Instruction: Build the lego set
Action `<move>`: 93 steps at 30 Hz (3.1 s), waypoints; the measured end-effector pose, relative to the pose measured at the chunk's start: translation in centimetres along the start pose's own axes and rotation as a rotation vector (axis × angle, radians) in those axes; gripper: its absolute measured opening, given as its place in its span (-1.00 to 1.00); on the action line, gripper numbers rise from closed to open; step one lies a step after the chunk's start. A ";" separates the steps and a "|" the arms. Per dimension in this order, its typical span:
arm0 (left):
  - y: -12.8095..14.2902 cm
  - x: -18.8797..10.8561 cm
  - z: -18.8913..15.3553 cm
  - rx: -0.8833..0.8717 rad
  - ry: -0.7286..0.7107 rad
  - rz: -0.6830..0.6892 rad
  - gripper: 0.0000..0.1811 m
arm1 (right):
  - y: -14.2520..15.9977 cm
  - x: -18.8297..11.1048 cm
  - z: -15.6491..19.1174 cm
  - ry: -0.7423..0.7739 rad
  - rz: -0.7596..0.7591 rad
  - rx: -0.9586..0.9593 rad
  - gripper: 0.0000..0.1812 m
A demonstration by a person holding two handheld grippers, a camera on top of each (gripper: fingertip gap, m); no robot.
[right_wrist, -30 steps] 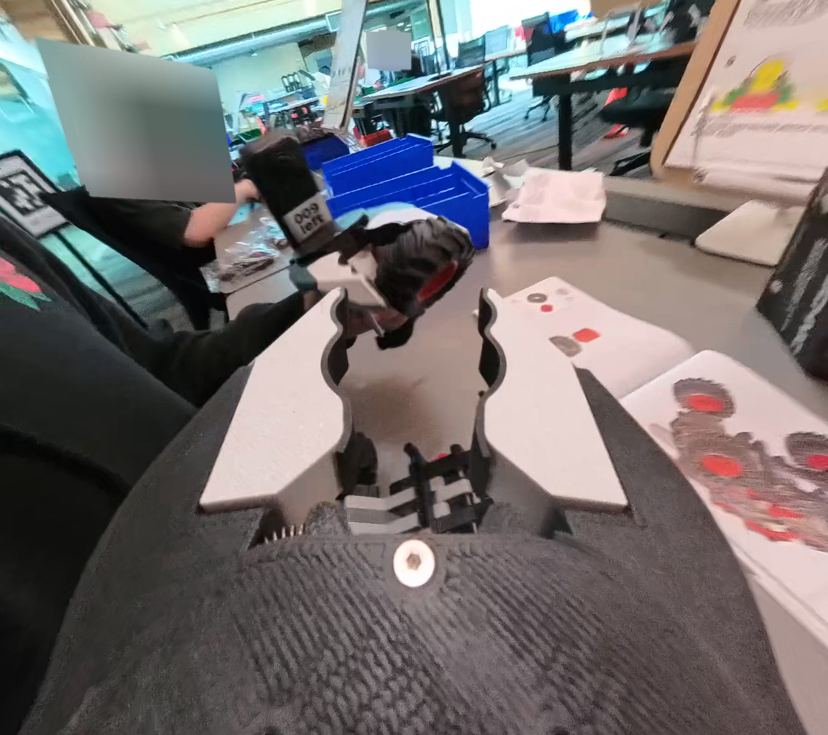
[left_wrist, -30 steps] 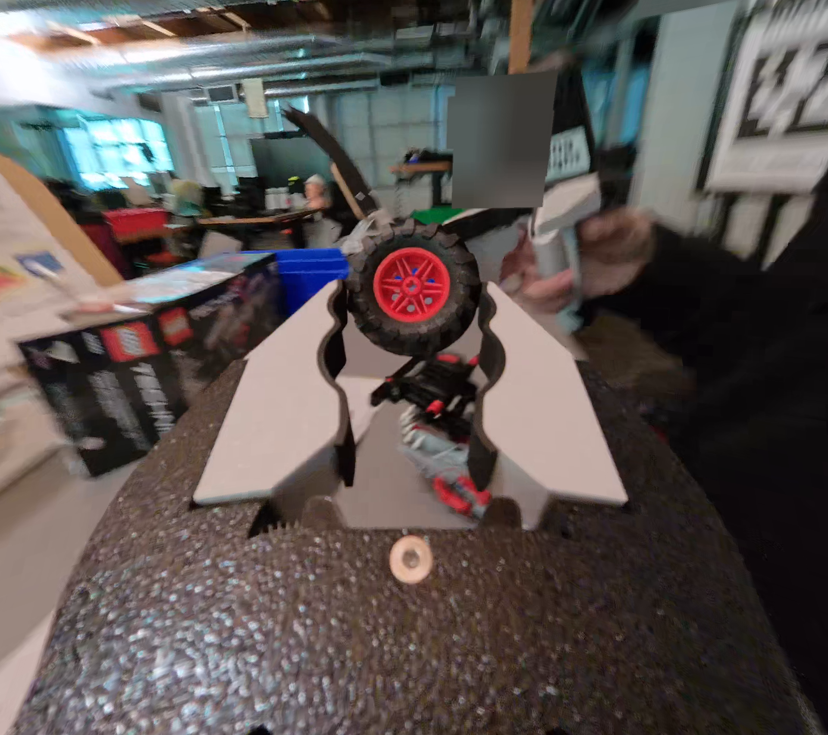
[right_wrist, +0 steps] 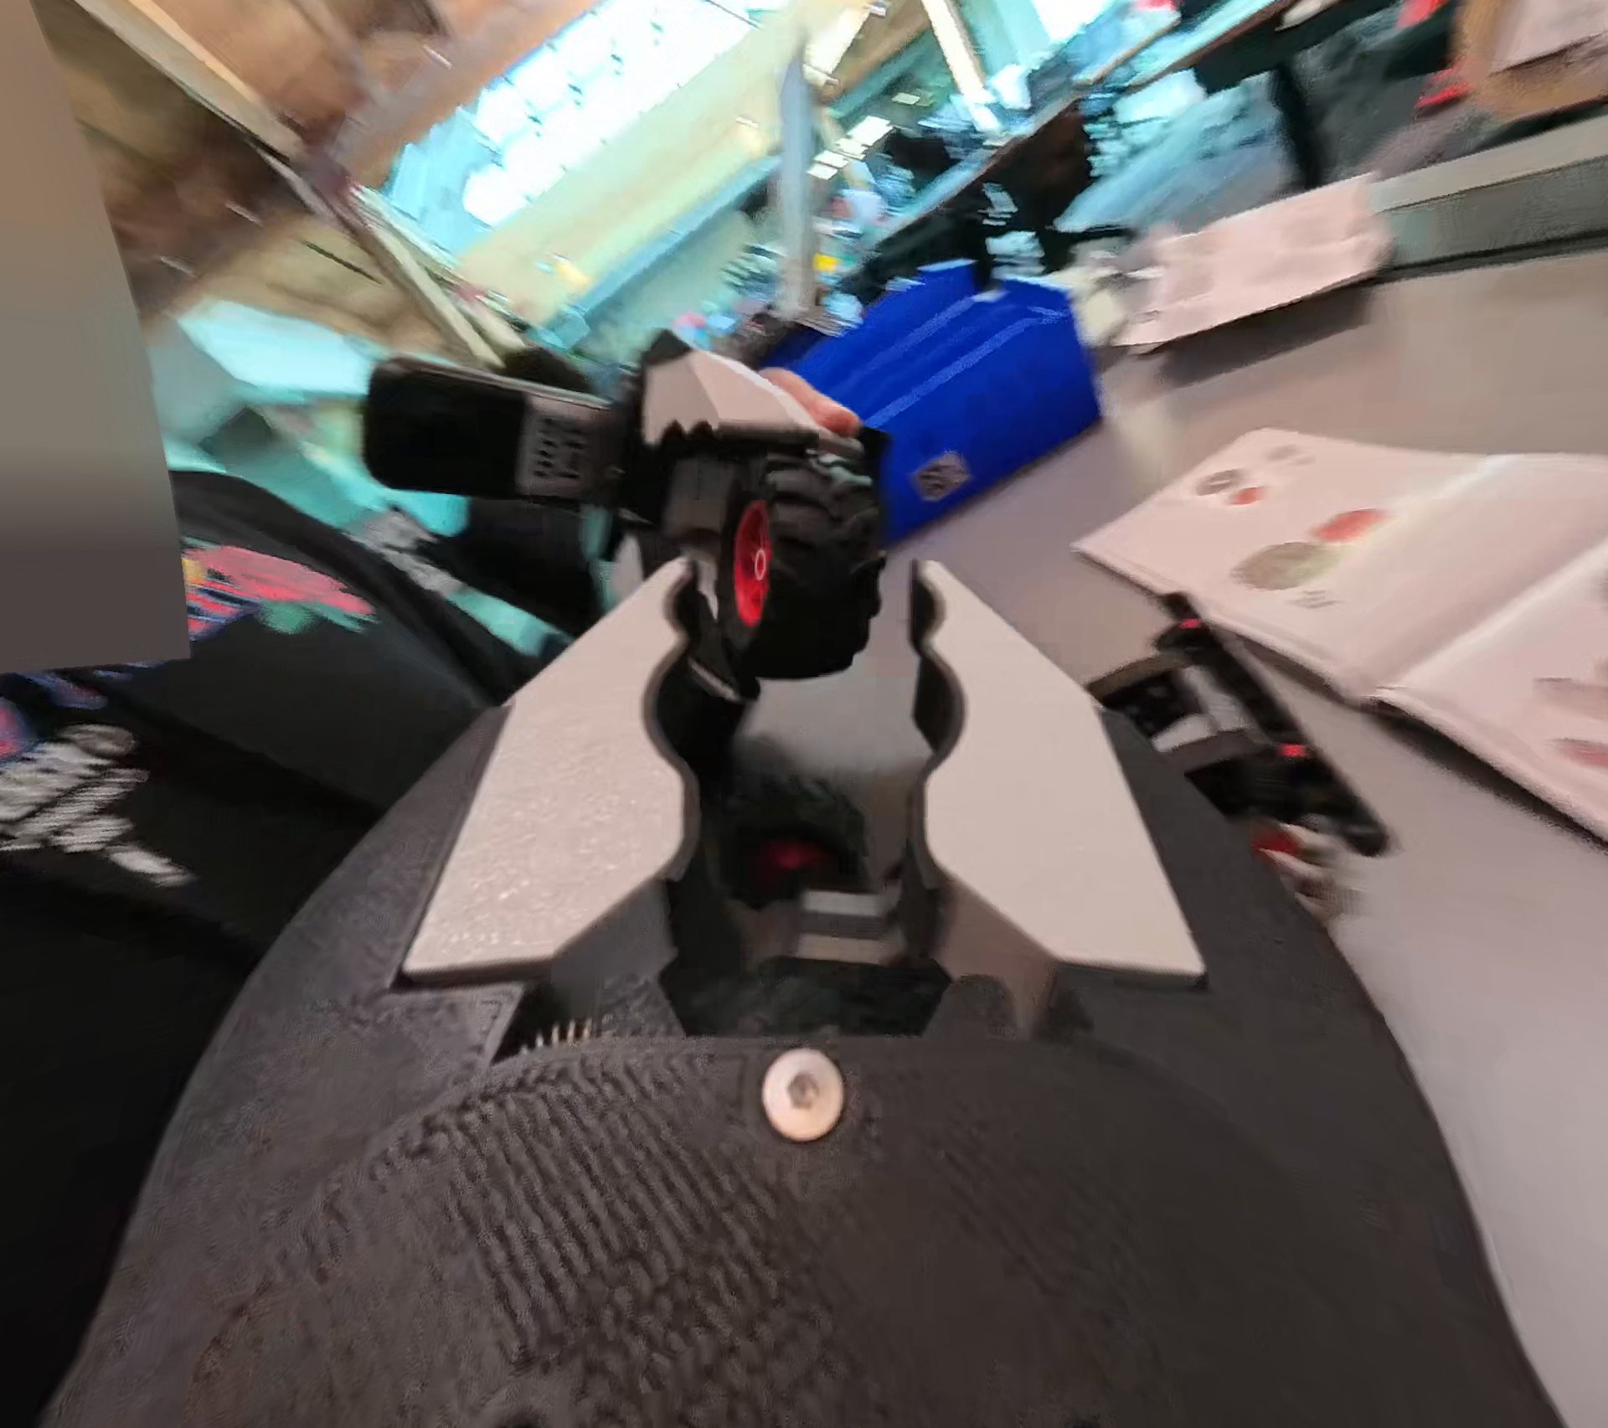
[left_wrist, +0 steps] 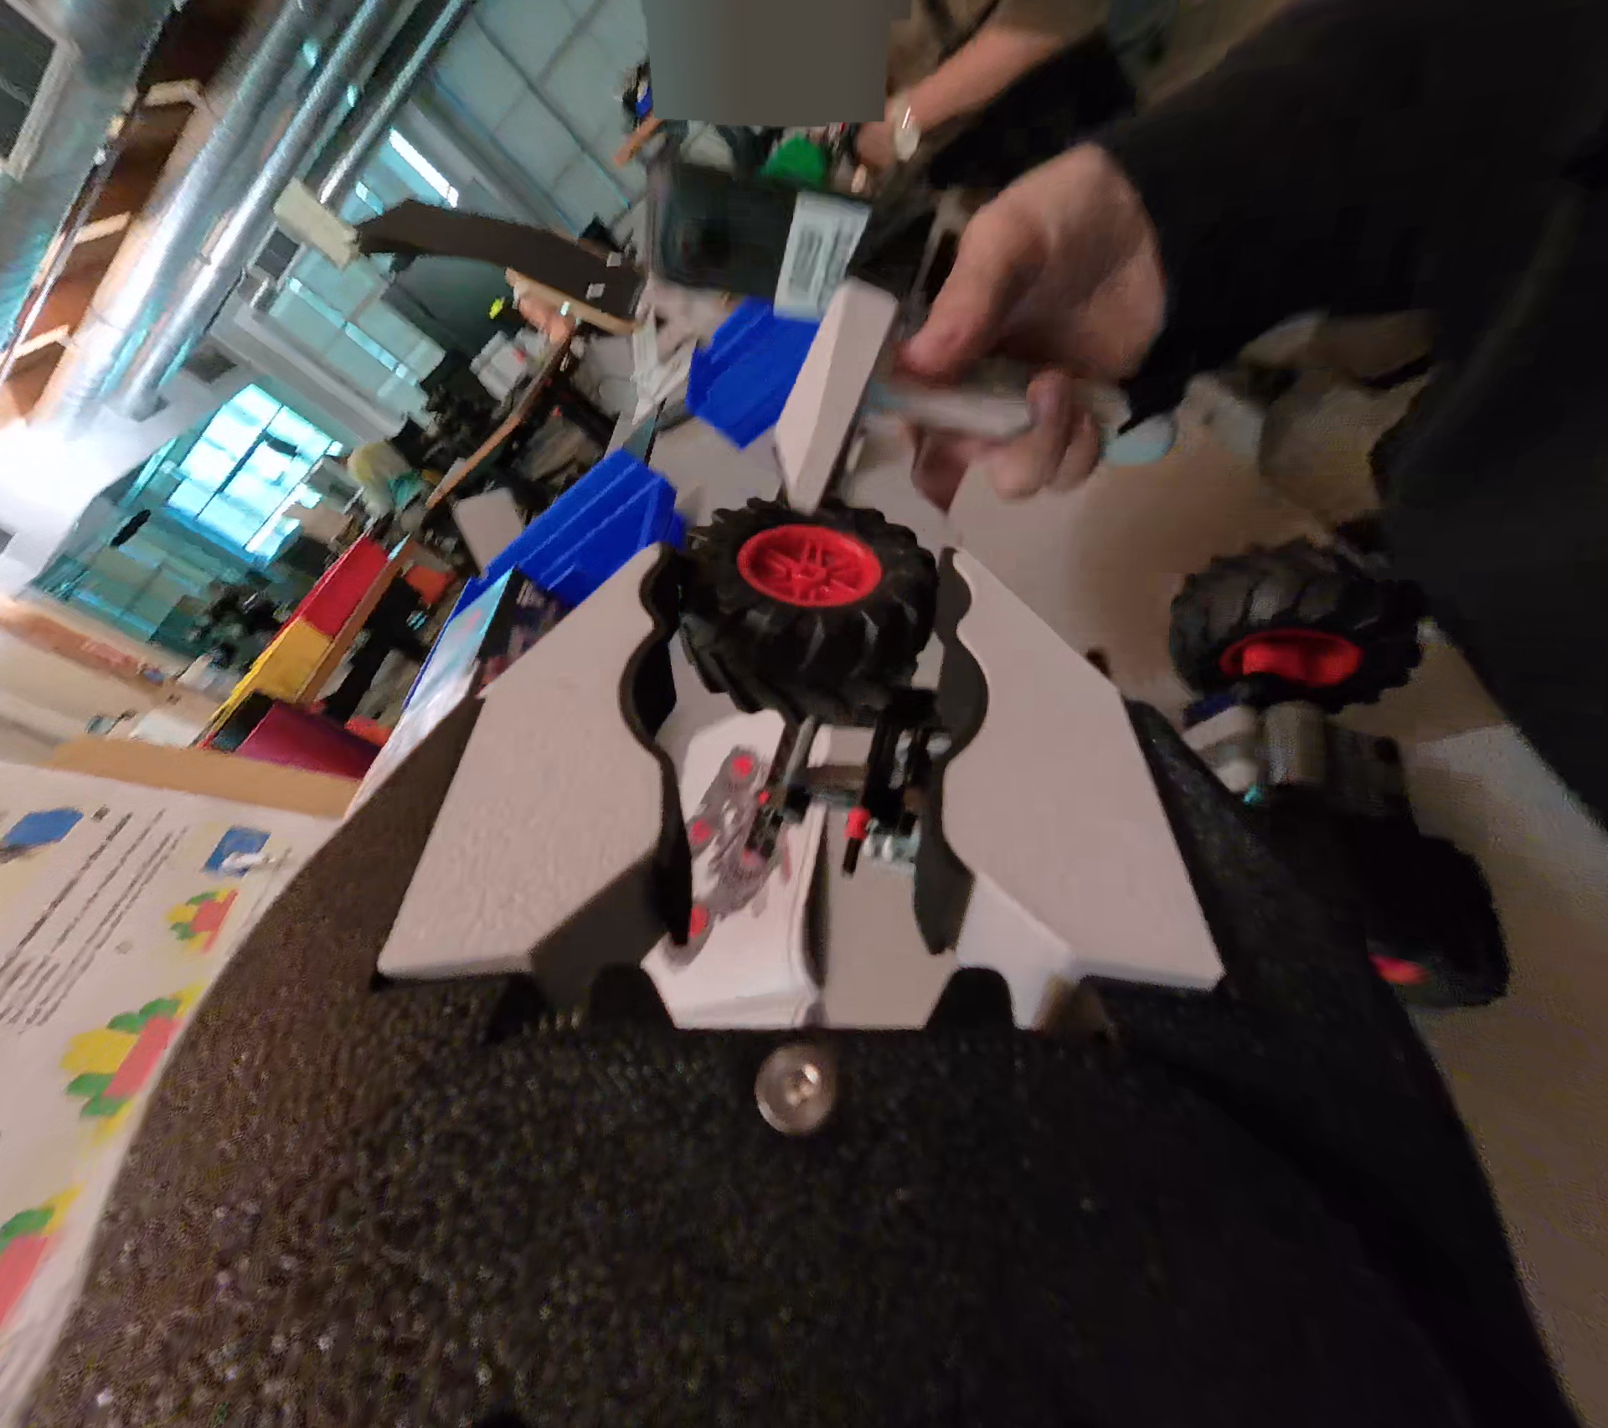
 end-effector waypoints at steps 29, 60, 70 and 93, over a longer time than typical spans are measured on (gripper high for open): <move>1.1 -0.5 -1.0 0.332 0.003 0.038 -0.35 | 0.6 2.5 1.2 0.071 0.128 -0.256 -0.41; 1.5 1.1 -0.1 0.086 0.114 0.123 -0.38 | 0.2 0.4 -0.9 0.029 0.089 -0.023 -0.38; 6.2 -4.6 1.8 -0.058 -0.026 0.265 -0.37 | -3.5 -15.9 -7.8 0.708 0.514 -0.591 -0.17; 10.1 -4.2 0.7 -0.400 0.239 0.071 -0.38 | 1.6 -5.7 -3.6 0.099 0.424 -0.688 -0.86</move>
Point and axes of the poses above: each gripper's, where its closed fingertips meet, x out along the fingers, y out of its underside, z = x × y across the jaws, the point moved 7 cm from there along -x, back along the fingers, and after that the axes turned 15 degrees about -z, right-handed, at the moved point
